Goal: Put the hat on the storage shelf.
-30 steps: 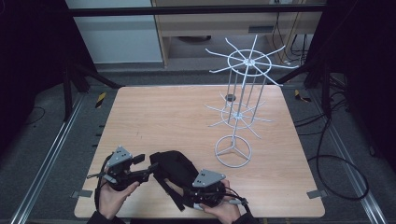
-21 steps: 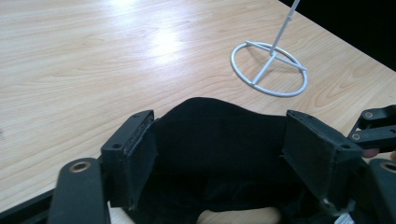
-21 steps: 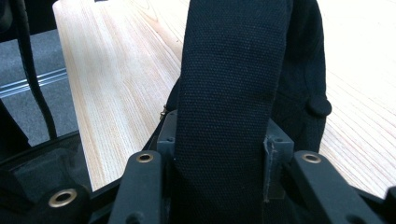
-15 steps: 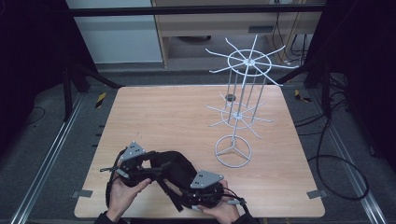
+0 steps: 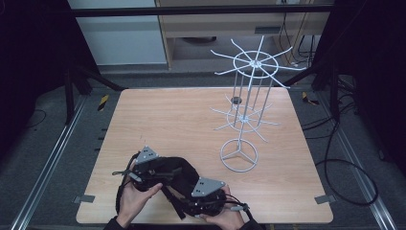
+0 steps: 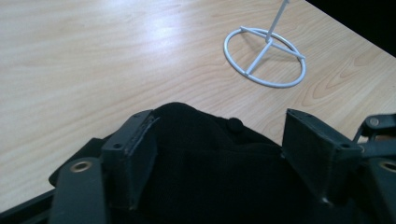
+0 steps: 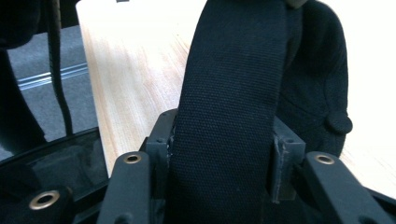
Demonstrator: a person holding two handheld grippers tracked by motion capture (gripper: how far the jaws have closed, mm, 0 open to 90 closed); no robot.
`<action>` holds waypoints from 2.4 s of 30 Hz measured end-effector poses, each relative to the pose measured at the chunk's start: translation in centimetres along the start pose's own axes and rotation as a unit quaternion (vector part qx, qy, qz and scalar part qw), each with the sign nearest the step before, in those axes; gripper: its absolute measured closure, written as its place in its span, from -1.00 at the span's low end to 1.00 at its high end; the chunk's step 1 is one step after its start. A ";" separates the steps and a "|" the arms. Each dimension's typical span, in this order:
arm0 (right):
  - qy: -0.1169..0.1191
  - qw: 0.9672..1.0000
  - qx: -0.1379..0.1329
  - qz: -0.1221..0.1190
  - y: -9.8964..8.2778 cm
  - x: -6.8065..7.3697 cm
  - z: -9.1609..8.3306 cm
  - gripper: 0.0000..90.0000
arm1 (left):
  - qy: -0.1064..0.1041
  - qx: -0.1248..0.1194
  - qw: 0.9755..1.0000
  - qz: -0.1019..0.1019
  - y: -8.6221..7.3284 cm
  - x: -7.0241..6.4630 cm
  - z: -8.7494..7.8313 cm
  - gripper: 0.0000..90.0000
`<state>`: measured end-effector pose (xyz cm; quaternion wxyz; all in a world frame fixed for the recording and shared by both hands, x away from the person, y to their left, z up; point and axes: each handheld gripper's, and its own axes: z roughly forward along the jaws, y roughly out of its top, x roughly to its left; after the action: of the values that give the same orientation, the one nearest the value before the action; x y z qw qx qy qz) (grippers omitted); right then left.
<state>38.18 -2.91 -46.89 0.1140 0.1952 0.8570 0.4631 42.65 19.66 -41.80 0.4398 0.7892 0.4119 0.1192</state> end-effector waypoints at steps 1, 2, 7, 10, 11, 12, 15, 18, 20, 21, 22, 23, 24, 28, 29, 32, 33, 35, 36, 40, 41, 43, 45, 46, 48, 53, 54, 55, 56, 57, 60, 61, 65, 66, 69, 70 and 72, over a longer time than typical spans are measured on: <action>0.007 1.000 -0.010 0.007 0.1 -0.2 -0.3 0.13 | 0.007 0.005 1.000 0.001 -0.4 0.4 -0.3 -0.24; 0.007 1.000 -0.010 0.007 0.1 -0.2 -0.3 0.13 | 0.007 0.005 1.000 0.001 -0.4 0.4 -0.3 -0.22; 0.019 0.998 -0.053 0.037 0.8 -1.1 -2.5 0.08 | 0.006 0.007 1.000 -0.009 -1.4 1.5 -0.9 -0.18; -0.011 0.993 -0.091 0.072 1.3 -2.9 -4.4 0.13 | 0.006 0.009 1.000 -0.006 -1.8 1.6 -1.1 -0.18; -0.034 0.993 -0.084 0.077 1.3 -3.3 -4.5 0.13 | 0.005 0.008 1.000 -0.004 -1.9 1.6 -1.2 -0.17; -0.034 0.993 -0.084 0.077 1.3 -3.3 -4.5 0.13 | 0.005 0.008 1.000 -0.004 -1.9 1.6 -1.2 -0.17; -0.069 0.992 -0.048 0.096 0.5 -4.7 -3.2 0.14 | 0.005 0.009 1.000 0.001 -2.0 1.6 -1.2 -0.16; -0.071 0.991 -0.021 0.108 -0.2 -5.1 -2.1 0.14 | 0.006 0.009 1.000 0.001 -2.1 1.6 -1.3 -0.16; -0.065 0.991 -0.001 0.118 -0.8 -5.2 -1.1 0.15 | 0.005 0.009 1.000 0.002 -2.1 1.7 -1.4 -0.16; -0.060 0.990 0.015 0.126 -1.2 -5.3 -0.4 0.16 | 0.005 0.010 1.000 0.003 -2.1 1.7 -1.4 -0.16; -0.060 0.990 0.015 0.126 -1.2 -5.3 -0.4 0.16 | 0.005 0.010 1.000 0.003 -2.1 1.7 -1.4 -0.16; -0.058 0.990 0.022 0.129 -1.4 -5.3 0.0 0.19 | 0.006 0.009 1.000 0.003 -2.1 1.7 -1.4 -0.16; -0.054 0.989 0.029 0.136 -1.5 -5.4 0.2 0.23 | 0.006 0.009 1.000 0.003 -2.1 1.7 -1.4 -0.16; -0.038 0.987 0.050 0.151 -1.9 -5.6 1.3 0.64 | 0.007 0.006 1.000 0.003 -2.1 1.8 -1.5 -0.17; -0.036 0.987 0.049 0.151 -1.8 -5.7 1.4 0.80 | 0.008 0.005 1.000 0.002 -2.1 1.8 -1.5 -0.18; -0.035 0.987 0.041 0.151 -1.4 -5.7 1.0 0.95 | 0.008 0.003 1.000 0.003 -2.0 1.8 -1.7 -0.18; -0.041 0.988 0.035 0.144 -1.1 -5.7 0.8 0.96 | 0.008 0.001 1.000 0.003 -2.0 1.9 -1.8 -0.18; -0.074 0.992 -0.013 0.106 0.2 -5.2 -0.4 0.97 | 0.014 -0.004 1.000 0.006 -1.9 1.9 -2.0 -0.18; -0.074 0.992 -0.013 0.106 0.2 -5.2 -0.4 0.97 | 0.018 -0.008 1.000 0.008 -1.9 1.8 -2.1 -0.18; -0.122 0.990 -0.066 0.032 1.5 -4.1 -1.9 0.96 | 0.025 -0.013 1.000 0.013 -1.9 1.8 -2.2 -0.19; -0.120 0.990 -0.071 0.023 1.6 -3.9 -2.0 0.96 | 0.027 -0.010 0.999 0.014 -2.0 1.8 -2.1 -0.20; -0.106 0.992 -0.067 0.016 1.5 -3.7 -1.8 0.95 | 0.028 -0.004 0.999 0.014 -2.2 2.0 -1.7 -0.20; -0.076 0.996 -0.051 0.022 1.1 -3.6 -1.2 0.89 | 0.035 0.015 0.999 0.021 -2.8 2.3 -0.8 -0.19; -0.070 0.996 -0.041 0.027 1.0 -3.5 -1.2 0.87 | 0.035 0.015 0.999 0.021 -2.8 2.3 -0.8 -0.18; -0.065 0.997 -0.034 0.029 0.9 -3.5 -1.0 0.85 | 0.040 0.028 0.998 0.026 -3.2 2.6 -0.2 -0.15; -0.036 0.999 -0.020 0.035 0.9 -2.8 -0.6 0.79 | 0.049 0.046 0.997 0.034 -3.7 2.9 0.0 0.04; -0.033 0.999 -0.020 0.032 0.9 -2.7 -0.5 0.79 | 0.050 0.049 0.997 0.035 -3.8 3.0 0.0 0.07; -0.029 0.999 -0.017 0.030 1.1 -2.3 -0.2 0.78 | 0.050 0.049 0.997 0.032 -3.9 3.1 0.0 0.17; -0.029 0.999 -0.017 0.030 1.1 -2.3 -0.2 0.78 | 0.049 0.051 0.997 0.029 -4.1 3.2 0.0 0.17; -0.028 0.999 -0.017 0.029 1.1 -2.2 0.0 0.77 | 0.045 0.054 0.997 0.024 -4.2 3.4 0.0 0.22; -0.032 0.999 -0.015 0.030 1.1 -2.0 0.1 0.74 | 0.036 0.058 0.998 0.012 -4.5 3.6 0.2 0.49; -0.036 0.999 -0.017 0.035 1.1 -2.2 0.0 0.74 | 0.028 0.060 0.998 0.010 -4.6 3.7 0.3 0.72; -0.037 0.998 -0.020 0.039 1.1 -2.3 -0.1 0.72 | 0.029 0.062 0.998 0.011 -4.3 3.7 0.3 0.90; -0.036 0.998 -0.020 0.039 1.1 -2.3 -0.1 0.69 | 0.031 0.064 0.997 0.014 -4.3 3.7 0.2 0.93; -0.041 0.998 -0.026 0.038 1.2 -2.3 -0.2 0.52 | 0.041 0.059 0.997 0.008 -4.1 4.2 -0.4 0.94; -0.044 0.998 -0.032 0.040 1.3 -2.4 -0.4 0.47 | 0.048 0.057 0.997 0.010 -4.1 4.4 -0.6 0.93; -0.049 0.997 -0.042 0.045 1.4 -2.6 -0.9 0.43 | 0.067 0.054 0.996 0.013 -4.1 4.7 -1.1 0.92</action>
<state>40.49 -4.05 -45.22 0.1429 0.2514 0.8206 0.4929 42.76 24.99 -45.26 0.3666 0.8071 0.4361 0.1549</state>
